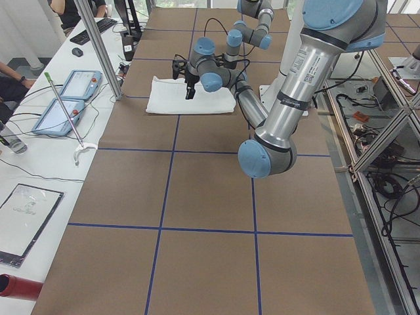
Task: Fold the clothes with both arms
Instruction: 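Release the shirt with the left gripper and lower the right gripper onto the shirt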
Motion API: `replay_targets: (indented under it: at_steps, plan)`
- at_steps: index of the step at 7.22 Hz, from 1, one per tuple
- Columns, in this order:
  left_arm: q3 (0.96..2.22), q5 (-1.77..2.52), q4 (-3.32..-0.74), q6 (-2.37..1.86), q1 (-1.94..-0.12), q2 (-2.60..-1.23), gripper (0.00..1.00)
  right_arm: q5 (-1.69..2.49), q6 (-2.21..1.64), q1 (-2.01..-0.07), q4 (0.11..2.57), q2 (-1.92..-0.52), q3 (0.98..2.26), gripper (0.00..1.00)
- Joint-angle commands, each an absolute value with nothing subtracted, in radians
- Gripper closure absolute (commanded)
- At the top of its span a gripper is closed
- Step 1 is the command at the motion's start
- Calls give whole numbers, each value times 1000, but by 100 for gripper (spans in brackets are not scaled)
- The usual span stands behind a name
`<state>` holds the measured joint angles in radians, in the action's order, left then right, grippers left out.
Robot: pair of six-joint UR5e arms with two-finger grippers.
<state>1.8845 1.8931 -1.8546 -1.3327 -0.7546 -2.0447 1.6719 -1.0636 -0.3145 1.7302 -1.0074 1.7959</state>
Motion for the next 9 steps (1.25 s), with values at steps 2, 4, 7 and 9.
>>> replay_targets:
  at_steps: [2,4,7,9]
  plan:
    - [1876,1893,-1858,-1335,-746,-2045,0,1672,-1057,-308,1735,-1014,1779,0]
    - [1875,1893,-1858,-1336,-746,-2045,0,1672,-1045,-311,1738,-1025,1784,0]
    - [1873,1893,-1858,-1338,-738,-2052,0,1677,-1019,-333,1736,-1061,1811,0]
    - [1864,1891,-1858,-1339,-726,-2059,0,1677,-993,-342,1736,-1112,1857,0]
